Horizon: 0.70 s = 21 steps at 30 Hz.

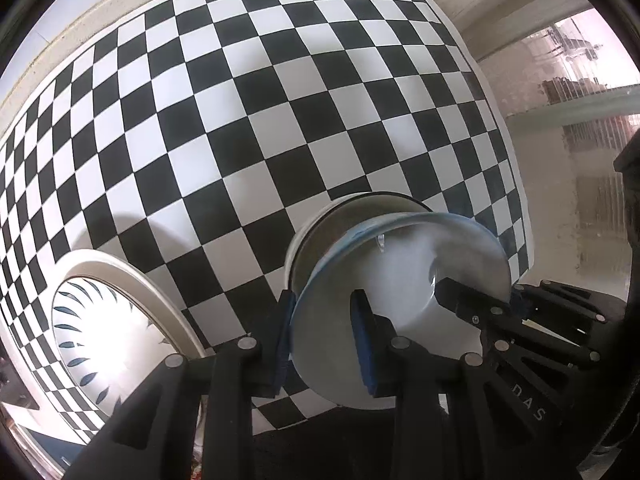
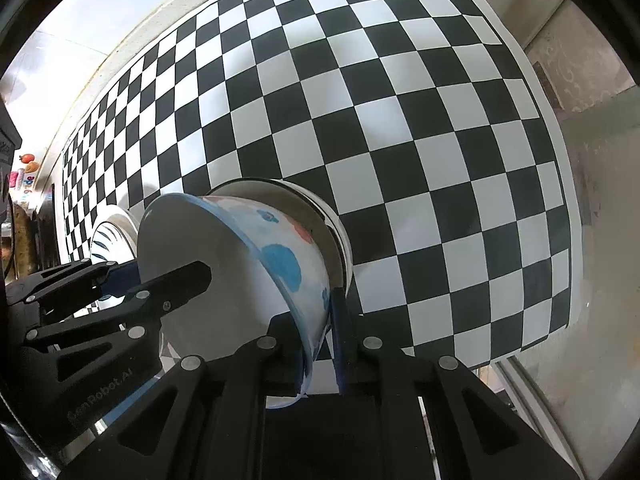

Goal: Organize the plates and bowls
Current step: 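Carry the blue-dot bowl with the right tool and lower it onto the bowls, then open the right tool and raise it from the bowl stack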

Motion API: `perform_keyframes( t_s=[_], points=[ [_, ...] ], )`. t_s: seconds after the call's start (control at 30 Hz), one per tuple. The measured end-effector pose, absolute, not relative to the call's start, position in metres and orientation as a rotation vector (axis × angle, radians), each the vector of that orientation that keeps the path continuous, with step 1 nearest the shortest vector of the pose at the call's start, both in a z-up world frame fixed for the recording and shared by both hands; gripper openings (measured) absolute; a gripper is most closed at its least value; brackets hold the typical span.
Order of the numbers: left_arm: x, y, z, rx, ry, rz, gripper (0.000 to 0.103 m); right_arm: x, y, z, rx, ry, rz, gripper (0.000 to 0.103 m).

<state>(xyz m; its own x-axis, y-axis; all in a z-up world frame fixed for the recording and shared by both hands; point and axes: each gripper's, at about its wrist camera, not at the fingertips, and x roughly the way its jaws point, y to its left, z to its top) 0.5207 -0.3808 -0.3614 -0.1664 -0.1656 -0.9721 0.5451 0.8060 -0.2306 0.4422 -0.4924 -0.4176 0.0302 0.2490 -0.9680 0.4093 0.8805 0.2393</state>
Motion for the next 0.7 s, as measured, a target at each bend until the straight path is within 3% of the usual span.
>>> perform_keyframes(
  t_s=[0.7],
  points=[
    [0.510, -0.382, -0.352, 0.346, 1.556, -0.597, 0.024, 0.426, -0.504, -0.409, 0.555, 1.543, -0.138, 0.012]
  ],
)
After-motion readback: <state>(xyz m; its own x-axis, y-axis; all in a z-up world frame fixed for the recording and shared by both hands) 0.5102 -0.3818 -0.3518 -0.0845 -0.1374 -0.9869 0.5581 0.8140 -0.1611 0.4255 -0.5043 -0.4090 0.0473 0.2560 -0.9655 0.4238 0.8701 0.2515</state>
